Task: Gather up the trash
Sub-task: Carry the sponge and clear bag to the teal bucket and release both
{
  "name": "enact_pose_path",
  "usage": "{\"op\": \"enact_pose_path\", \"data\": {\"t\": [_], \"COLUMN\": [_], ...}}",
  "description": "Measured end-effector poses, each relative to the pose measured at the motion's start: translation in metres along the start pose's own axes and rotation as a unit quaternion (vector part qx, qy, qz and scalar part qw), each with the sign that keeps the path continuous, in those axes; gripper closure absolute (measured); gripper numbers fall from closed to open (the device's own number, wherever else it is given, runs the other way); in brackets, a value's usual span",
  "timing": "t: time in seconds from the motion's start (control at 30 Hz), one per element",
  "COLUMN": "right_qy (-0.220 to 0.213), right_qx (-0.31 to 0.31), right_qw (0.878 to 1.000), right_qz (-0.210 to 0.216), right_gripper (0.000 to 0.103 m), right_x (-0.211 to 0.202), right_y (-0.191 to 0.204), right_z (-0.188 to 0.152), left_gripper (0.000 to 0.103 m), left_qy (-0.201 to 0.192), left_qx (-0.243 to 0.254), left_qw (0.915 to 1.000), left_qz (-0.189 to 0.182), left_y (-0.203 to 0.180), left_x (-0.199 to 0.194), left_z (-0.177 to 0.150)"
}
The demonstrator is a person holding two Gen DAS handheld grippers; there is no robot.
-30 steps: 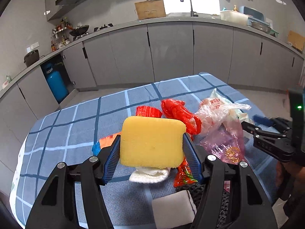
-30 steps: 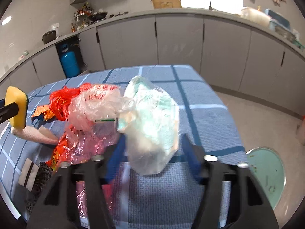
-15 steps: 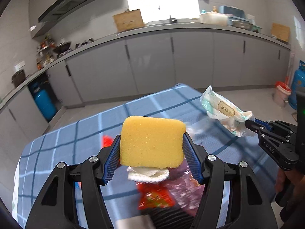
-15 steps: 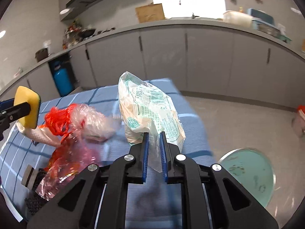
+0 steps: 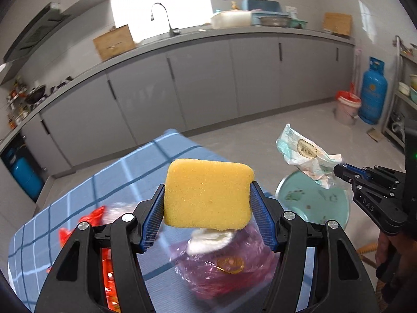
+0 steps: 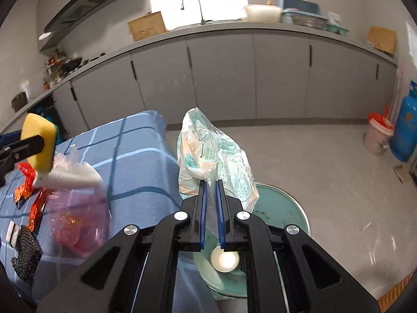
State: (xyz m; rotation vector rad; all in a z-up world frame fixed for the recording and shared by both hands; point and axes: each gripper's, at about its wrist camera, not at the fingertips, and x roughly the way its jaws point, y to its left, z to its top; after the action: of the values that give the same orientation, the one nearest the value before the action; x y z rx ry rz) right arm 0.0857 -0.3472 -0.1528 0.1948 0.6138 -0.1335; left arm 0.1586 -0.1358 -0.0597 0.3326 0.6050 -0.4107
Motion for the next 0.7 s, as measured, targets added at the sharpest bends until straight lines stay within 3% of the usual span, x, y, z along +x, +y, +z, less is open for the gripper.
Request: {"op": "enact_pose_path", "data": {"t": [0.23,0.53,0.6,0.67,0.7], "right_qy": [-0.009,0.005,0.011,0.019,0.022], "right_qx": [0.023,0.048,0.051,0.057,0.060], "right_qw": [1.000,0.998,0.998,0.997,0.997], "right_qz": [-0.010,-0.042,-0.045,-0.045,-0.045], "right_gripper": [0.094,0.094,0.094,0.094,0.094], "right_x": [-0.003,0.001,0.004,0.010,0.013], "right_y": [-0.027,-0.066,-0.070,-0.076,-0.078], "right_z": [-0.002,-0.012,-0.017,-0.022,-0.024], "left_gripper": [0.040,0.039,0.034,0.017,0.015], "left_qy": [-0.003,0.008,0.009,0.009,0.008], "left_qx": [0.022,0.055,0.057,0.058,0.056], "left_qw": [0.9996,0.9956,0.9957,0.9955,0.9962], "left_qz": [-0.016,-0.075,-0.072,-0.073,-0.066], "left_y": [-0.034,-0.104,-0.114,-0.117,-0.118], "left_x": [0.011,0.049,0.058,0.064,0.067], "left_z": [0.013,0.015,0.016,0.018,0.018]}}
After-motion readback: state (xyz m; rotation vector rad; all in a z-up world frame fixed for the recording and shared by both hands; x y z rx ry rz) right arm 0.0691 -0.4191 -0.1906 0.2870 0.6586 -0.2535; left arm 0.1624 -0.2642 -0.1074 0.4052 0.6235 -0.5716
